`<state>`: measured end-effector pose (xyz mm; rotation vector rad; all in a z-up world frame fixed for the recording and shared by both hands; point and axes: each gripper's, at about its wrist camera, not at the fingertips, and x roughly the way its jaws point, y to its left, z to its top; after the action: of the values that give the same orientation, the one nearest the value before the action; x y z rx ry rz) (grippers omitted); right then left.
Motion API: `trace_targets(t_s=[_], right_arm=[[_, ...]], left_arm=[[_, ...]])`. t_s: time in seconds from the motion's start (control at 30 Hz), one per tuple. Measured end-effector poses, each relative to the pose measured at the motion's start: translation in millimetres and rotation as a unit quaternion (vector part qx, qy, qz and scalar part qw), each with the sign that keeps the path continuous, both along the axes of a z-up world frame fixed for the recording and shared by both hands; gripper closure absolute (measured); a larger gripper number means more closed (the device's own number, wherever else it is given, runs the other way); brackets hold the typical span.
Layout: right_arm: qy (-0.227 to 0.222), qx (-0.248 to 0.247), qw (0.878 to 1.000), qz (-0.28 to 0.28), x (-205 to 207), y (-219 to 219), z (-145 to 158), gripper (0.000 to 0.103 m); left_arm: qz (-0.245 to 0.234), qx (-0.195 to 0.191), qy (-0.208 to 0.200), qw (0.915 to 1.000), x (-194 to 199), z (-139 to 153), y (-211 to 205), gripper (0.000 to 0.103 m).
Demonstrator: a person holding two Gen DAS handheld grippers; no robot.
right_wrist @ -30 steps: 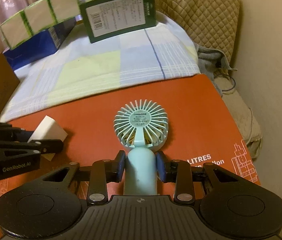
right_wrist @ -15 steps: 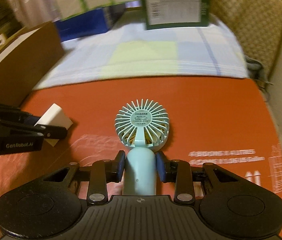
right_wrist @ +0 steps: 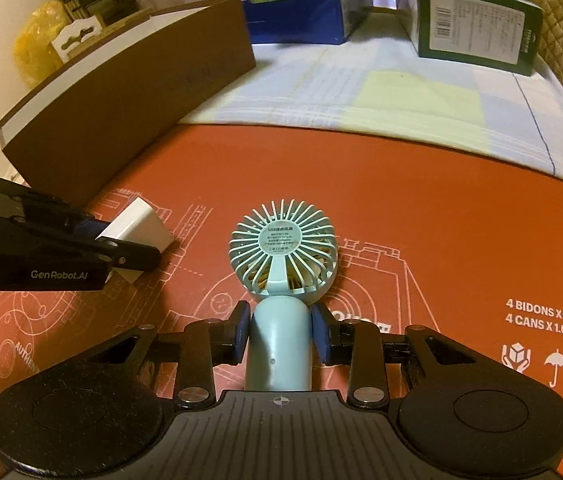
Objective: Organize rigid objects
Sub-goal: 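Lift the fan and charger and hold them above the mat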
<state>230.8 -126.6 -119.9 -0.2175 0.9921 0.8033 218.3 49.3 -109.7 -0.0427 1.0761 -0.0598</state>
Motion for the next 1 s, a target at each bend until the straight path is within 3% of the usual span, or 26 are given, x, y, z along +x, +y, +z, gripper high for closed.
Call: trace_targets(t_s=[1.0], right_arm=[[-0.017, -0.046, 0.998, -0.047, -10.1, 18.8, 0.1, 0.073]], left_arm=[[-0.028, 0.029, -0.013, 0.9991, 2.5, -4.0, -14.1, 0.081]])
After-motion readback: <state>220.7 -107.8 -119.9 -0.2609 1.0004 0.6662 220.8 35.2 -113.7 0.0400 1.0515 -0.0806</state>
